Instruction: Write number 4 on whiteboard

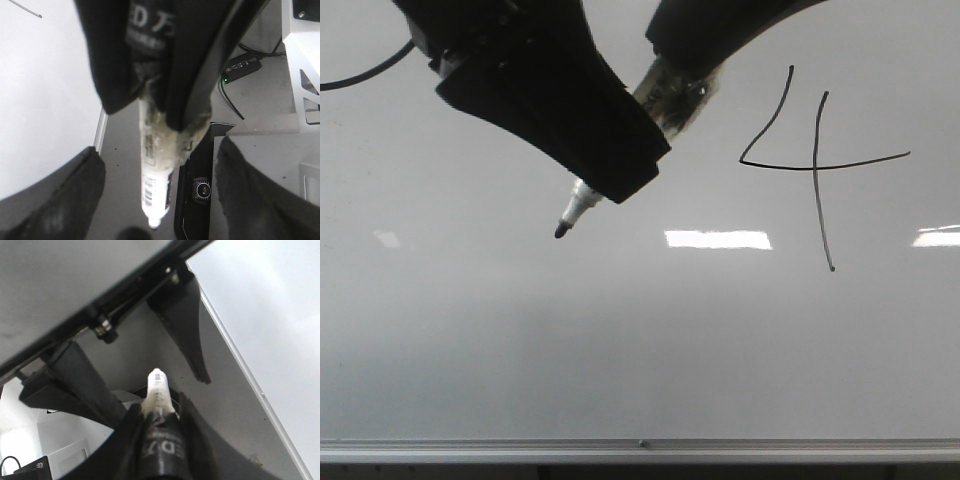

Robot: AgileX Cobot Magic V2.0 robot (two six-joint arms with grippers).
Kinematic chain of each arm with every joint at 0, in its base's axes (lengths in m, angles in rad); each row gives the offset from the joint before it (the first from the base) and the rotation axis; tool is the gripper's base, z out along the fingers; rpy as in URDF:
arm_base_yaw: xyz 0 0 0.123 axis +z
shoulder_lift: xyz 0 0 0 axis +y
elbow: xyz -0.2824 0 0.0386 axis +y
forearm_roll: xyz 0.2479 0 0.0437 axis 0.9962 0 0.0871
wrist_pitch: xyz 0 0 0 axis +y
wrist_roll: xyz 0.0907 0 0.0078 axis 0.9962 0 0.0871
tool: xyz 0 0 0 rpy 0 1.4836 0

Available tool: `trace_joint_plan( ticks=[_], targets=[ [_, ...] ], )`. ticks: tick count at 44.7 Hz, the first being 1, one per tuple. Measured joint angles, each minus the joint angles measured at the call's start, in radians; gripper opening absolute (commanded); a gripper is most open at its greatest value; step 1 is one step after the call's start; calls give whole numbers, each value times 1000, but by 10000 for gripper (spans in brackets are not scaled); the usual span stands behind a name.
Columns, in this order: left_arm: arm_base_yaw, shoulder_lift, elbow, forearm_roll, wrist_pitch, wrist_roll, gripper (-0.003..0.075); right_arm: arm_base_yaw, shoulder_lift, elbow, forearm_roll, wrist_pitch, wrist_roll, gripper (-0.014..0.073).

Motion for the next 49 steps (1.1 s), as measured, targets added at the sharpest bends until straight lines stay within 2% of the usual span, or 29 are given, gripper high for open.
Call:
trace_joint_plan(
  ticks=[4,8,17,20,24,31,34,40,49],
  targets=[
    [0,0,0,-2,0,0,357,0,-17,0,0,2,0,-62],
    [0,0,0,-2,0,0,278,0,-26,0,0,8,-1,-62],
    [0,0,0,-6,2,2,-21,0,-29,0,0,8,-4,-62],
    [0,0,0,-6,6,4,-20,0,-29,0,0,5,-4,-47],
    [0,0,0,-6,8,5,-20,0,-29,0,0,5,-4,52],
    [0,0,0,-6,10,5,-20,0,-29,0,0,1,-4,395],
    [0,0,0,3,10,5,-20,0,-35,0,0,-11,-4,449],
    [0,0,0,43,7,-13,-20,0,-72,0,0,-72,10,375],
    [32,0,0,158,-30,-171,-20,-40,-205,36,-66,-186,101,134]
  ],
)
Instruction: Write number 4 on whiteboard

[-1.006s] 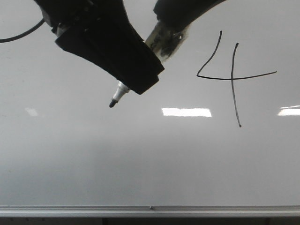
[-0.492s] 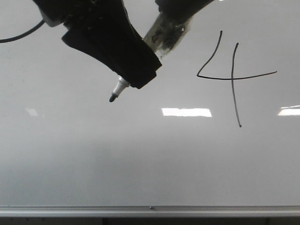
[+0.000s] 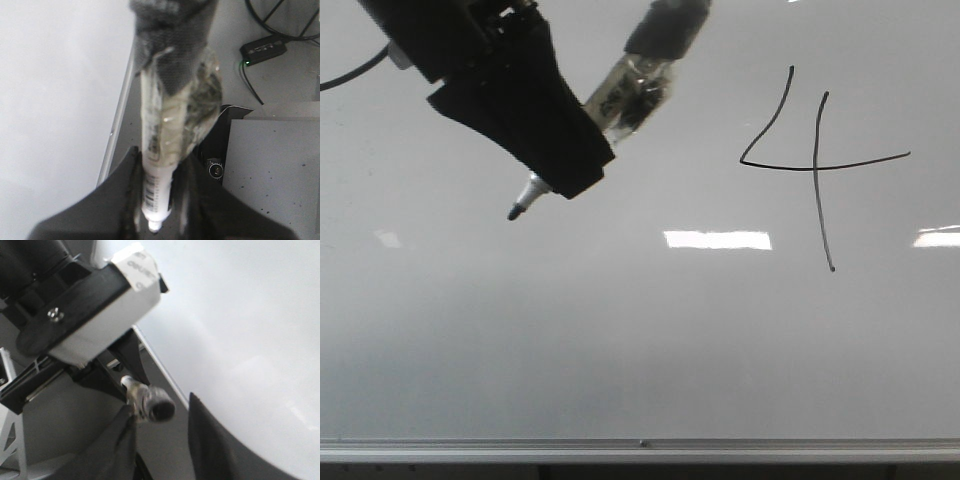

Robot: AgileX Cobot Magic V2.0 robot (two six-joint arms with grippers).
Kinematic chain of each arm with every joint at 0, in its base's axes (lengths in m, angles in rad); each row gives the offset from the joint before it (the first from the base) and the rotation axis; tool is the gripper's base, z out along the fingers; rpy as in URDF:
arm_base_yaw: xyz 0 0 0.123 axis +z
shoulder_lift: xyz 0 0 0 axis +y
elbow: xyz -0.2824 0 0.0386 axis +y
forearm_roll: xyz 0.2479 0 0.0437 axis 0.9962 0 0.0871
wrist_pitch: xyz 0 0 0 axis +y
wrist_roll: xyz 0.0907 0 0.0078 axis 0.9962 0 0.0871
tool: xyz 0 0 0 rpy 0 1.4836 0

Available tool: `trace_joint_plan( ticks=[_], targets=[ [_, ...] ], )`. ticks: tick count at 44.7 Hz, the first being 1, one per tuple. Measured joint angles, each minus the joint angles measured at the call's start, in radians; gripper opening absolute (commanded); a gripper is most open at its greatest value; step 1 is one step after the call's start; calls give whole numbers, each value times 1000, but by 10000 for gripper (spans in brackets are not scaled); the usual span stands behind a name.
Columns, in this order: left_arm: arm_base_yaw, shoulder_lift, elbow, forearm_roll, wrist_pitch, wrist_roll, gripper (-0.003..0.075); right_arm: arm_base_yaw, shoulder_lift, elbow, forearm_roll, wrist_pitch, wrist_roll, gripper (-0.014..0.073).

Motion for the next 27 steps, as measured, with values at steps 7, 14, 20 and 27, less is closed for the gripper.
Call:
trace_joint_plan(
  ticks=[7,14,20,27],
  targets=[
    [108,-16,18,57,-59,-149,-20,-86,-154,136,-22,-85,45,-63],
    [252,-85,80,70,-147,-254,-20,-175,-322,302,-25,-121,49,-63],
    [382,-151,156,153,-223,-348,-20,-227,-441,417,-28,-125,49,-63],
    [506,-170,227,393,-273,-579,-20,-240,-515,473,-28,-125,50,-63]
  ],
)
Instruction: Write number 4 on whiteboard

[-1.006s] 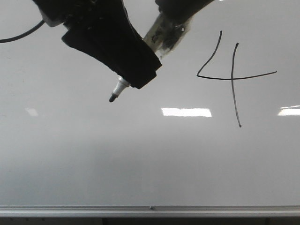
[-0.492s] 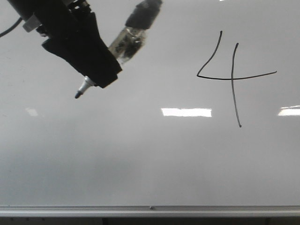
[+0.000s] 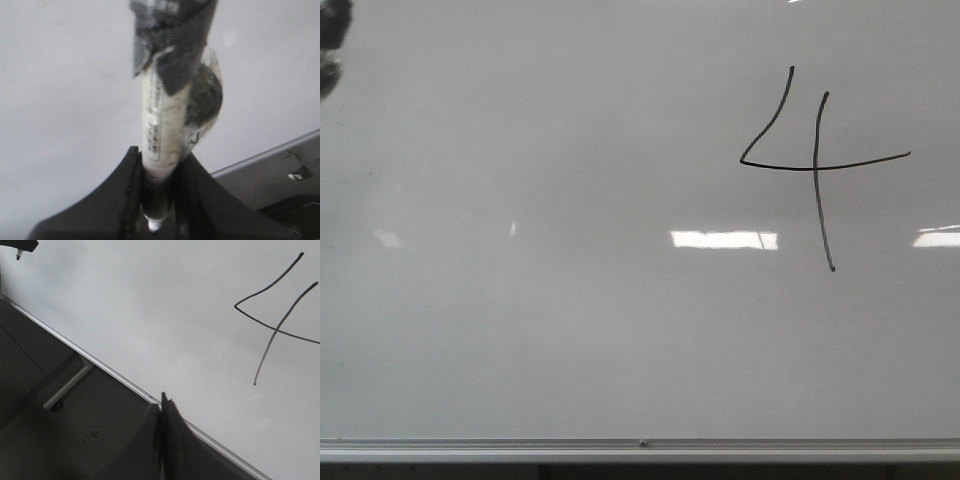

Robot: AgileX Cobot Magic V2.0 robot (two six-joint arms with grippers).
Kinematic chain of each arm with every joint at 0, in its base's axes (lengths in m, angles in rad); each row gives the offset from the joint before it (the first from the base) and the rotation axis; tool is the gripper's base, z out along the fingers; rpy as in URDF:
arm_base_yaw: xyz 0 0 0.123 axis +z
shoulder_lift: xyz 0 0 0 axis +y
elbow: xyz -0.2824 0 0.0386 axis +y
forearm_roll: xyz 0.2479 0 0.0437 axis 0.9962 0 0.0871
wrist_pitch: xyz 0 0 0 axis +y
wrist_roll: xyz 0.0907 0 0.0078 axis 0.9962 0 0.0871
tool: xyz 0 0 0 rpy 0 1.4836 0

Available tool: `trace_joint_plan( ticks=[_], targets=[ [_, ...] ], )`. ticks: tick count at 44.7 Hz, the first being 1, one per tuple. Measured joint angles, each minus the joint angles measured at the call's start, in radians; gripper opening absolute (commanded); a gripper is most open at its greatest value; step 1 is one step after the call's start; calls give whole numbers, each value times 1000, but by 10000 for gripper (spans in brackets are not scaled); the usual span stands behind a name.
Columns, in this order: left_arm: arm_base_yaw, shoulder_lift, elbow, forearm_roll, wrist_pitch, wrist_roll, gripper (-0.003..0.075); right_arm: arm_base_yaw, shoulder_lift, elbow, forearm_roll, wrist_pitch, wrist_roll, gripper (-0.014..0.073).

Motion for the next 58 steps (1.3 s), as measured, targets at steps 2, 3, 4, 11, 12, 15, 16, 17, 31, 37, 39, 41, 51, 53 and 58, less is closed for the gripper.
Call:
trace_joint_plan(
  ticks=[2,3,4,11,12,15,16,17,31,37,39,41,51,53,58],
  targets=[
    [32,11,7,82,-9,-83,-20,0,-4,2,0,0,0,-63],
    [42,18,9,114,-22,-127,-20,0,-5,2,0,0,0,-63],
    [53,25,9,151,-33,-157,-20,0,-5,2,0,0,0,-63],
    [74,95,10,222,-168,-275,-20,0,-5,2,0,0,0,-63],
    [74,111,10,218,-190,-281,-20,0,-5,2,0,0,0,-63],
    [74,151,8,204,-231,-288,-20,0,-5,2,0,4,0,-63],
    [74,165,5,202,-241,-289,-20,0,-5,2,0,4,0,-63],
    [74,180,2,200,-249,-289,-20,0,-5,2,0,6,0,-63],
    [74,326,-107,162,-165,-296,-20,0,-5,2,0,6,2,-63],
    [74,350,-144,121,-119,-296,-16,0,-5,2,0,6,2,-63],
    [74,352,-151,108,-108,-296,0,0,-5,2,0,6,2,-63],
    [74,353,-154,102,-105,-296,42,0,-5,2,0,6,2,-63],
    [74,359,-156,89,-96,-296,444,0,-5,2,0,6,2,-63],
    [74,362,-156,87,-92,-296,485,0,-5,2,0,6,2,-63],
    [74,364,-156,82,-89,-297,503,0,-5,2,0,6,2,-63]
  ],
)
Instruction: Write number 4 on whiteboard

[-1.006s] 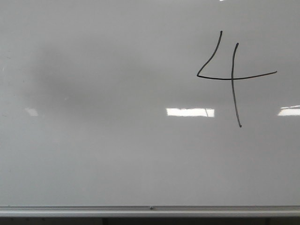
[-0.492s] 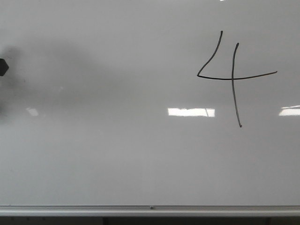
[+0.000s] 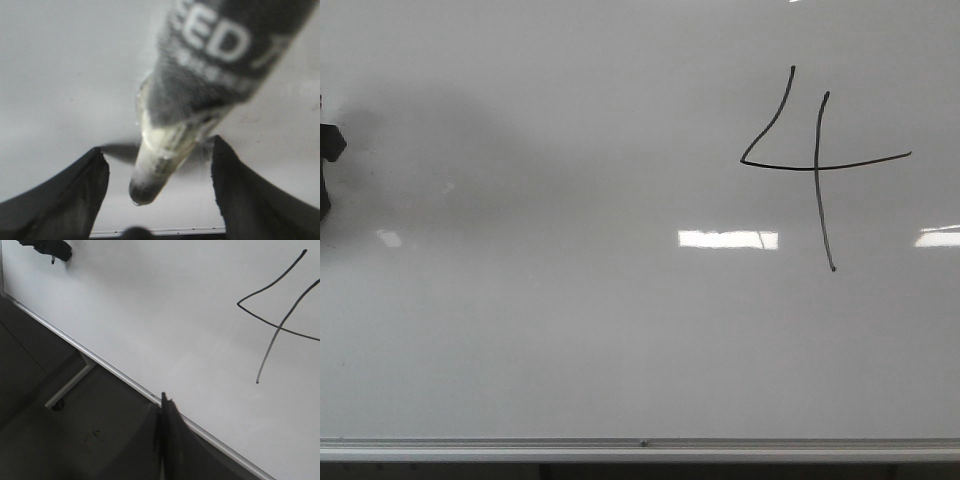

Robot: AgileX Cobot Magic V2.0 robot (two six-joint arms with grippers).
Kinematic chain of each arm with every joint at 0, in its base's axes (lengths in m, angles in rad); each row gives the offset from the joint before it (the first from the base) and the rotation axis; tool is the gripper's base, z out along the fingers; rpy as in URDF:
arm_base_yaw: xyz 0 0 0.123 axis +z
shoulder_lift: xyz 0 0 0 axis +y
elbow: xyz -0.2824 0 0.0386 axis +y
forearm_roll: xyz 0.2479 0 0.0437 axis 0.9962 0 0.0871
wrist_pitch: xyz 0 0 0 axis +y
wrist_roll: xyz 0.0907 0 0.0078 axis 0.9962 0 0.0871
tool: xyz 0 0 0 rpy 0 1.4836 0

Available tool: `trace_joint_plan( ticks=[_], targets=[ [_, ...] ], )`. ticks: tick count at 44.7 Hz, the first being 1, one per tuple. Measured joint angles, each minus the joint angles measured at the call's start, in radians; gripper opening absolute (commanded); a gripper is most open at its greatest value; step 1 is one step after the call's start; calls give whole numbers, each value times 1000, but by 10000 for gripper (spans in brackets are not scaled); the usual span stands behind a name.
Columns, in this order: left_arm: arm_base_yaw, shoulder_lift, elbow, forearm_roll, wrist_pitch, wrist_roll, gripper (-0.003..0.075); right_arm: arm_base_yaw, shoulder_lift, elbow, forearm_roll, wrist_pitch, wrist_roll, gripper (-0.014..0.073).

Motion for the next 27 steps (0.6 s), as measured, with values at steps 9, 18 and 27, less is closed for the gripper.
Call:
trace_joint_plan(
  ticks=[9,18,27],
  targets=[
    [0,-16,10,-2,-8,29,503,0,0,0,0,0,0,-63],
    [0,-174,90,-2,-31,42,503,0,0,0,0,0,0,-63],
    [0,-421,226,-2,-59,44,432,0,0,0,0,0,0,-63]
  ],
)
